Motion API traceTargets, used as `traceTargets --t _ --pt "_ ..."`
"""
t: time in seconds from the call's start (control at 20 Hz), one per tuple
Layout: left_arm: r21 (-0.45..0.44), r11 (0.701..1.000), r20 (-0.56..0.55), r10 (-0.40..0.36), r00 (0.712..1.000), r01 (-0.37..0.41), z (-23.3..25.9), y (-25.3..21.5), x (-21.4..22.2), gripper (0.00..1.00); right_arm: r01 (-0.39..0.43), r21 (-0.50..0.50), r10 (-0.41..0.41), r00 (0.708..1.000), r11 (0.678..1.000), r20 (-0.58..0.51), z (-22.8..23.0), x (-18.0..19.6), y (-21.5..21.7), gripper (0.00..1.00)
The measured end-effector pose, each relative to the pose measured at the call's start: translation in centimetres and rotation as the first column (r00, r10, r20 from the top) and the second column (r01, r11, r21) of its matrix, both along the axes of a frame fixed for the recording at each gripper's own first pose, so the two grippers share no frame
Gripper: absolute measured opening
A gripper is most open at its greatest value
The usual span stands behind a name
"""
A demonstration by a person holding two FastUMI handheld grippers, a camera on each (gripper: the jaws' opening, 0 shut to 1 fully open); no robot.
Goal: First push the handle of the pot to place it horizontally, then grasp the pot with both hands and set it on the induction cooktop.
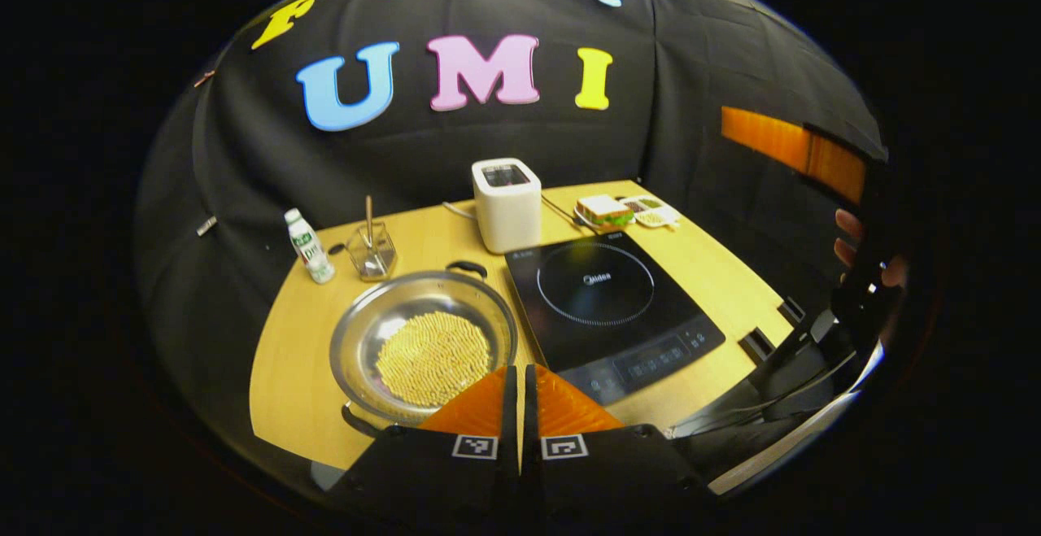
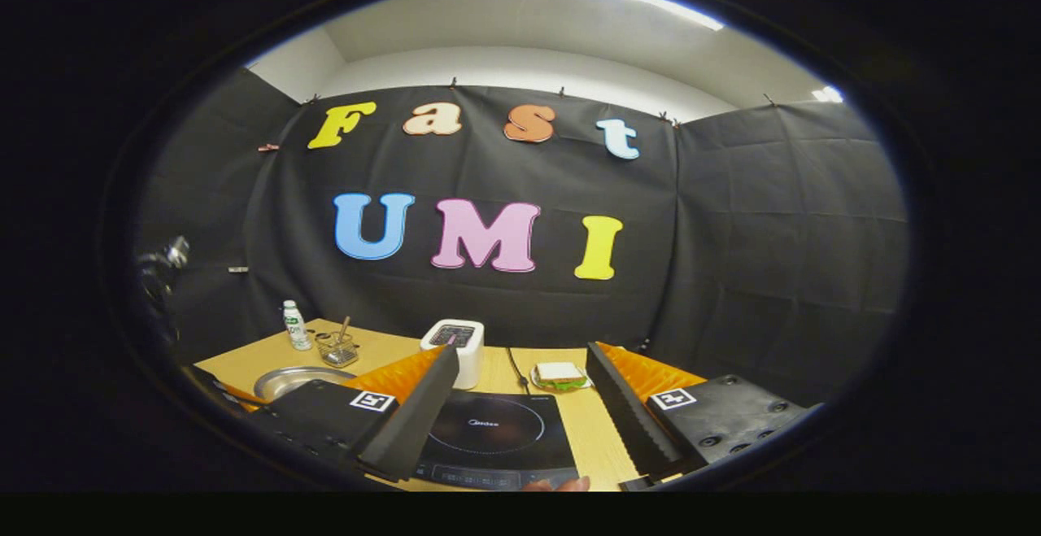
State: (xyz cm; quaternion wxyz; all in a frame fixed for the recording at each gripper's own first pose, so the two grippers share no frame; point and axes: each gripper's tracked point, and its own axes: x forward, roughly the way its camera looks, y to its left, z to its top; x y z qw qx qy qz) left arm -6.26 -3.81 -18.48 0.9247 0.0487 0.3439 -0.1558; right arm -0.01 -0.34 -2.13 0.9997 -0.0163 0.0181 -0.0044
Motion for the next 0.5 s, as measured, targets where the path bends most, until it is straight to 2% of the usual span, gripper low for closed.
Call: traceTargets --t 0.05,0.15,0.35,0.5 --pt "-0.006 1.000 -0.047 -0.004 0.999 0.004 -1.1 0.3 -0.5 0.05 0.001 0.003 0.000 1.000 1.000 -0.005 -0.2 0.0 0.0 0.99" --pt "-0.030 1.000 -0.133 0.002 0.991 -0.006 -3.1 1.2 -1.4 0.05 0.004 0.005 -0.004 1.000 1.000 -0.012 -0.5 0.0 0.0 0.96" --pt "-0.022 0.999 -0.223 0.030 0.974 -0.036 -5.6 4.1 -1.7 0.05 0.009 0.005 -0.009 1.000 1.000 -0.013 -0.5 0.2 -0.1 0.98" --pt "-0.033 0.999 -0.312 0.019 0.950 -0.031 -7.5 5.8 -1.9 0.05 0.010 0.003 -0.010 1.000 1.000 -0.019 -0.8 0.0 -0.2 0.98"
